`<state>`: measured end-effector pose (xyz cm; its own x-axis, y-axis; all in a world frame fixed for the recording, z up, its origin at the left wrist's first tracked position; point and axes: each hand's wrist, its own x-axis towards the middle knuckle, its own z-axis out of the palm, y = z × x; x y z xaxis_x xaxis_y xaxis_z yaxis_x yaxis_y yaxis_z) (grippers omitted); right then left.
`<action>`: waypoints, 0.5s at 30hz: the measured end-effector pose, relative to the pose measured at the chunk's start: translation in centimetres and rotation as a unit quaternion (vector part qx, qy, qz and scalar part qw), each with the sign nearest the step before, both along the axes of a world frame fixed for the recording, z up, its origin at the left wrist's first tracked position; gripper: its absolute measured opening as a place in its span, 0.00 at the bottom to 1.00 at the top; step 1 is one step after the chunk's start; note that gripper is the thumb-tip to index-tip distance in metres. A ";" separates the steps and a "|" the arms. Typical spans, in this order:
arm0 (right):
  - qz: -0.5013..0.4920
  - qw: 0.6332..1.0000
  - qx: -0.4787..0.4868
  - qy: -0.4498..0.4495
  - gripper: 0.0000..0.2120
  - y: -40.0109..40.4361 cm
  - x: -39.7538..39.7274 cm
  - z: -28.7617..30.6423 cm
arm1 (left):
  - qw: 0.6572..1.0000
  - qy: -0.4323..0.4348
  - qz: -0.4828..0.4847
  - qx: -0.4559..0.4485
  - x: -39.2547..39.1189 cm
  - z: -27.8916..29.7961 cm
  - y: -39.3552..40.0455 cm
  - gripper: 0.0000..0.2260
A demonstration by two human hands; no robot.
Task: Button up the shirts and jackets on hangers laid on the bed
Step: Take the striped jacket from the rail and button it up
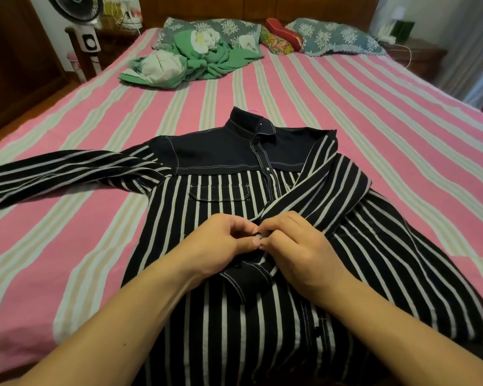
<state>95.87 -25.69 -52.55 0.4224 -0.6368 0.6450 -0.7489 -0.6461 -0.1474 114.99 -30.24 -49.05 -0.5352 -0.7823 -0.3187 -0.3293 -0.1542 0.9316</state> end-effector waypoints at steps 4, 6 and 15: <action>-0.017 0.996 0.071 -0.057 0.05 0.0 -0.8 0.0 | 0.994 -0.033 -0.002 -0.100 -0.7 0.3 1.3 0.06; -0.023 0.993 0.094 -0.064 0.05 0.0 -1.0 0.0 | 0.977 -0.086 0.026 -0.194 -0.9 0.0 1.8 0.06; -0.029 0.987 0.146 -0.058 0.07 -0.3 -0.6 0.5 | 0.993 -0.072 0.056 -0.077 -0.1 -0.3 1.3 0.04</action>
<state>95.31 -26.01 -52.09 0.3139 -0.8236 0.4724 -0.7505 -0.5200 -0.4079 114.86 -28.95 -49.38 -0.3993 -0.8798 -0.2580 -0.4501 -0.0570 0.8912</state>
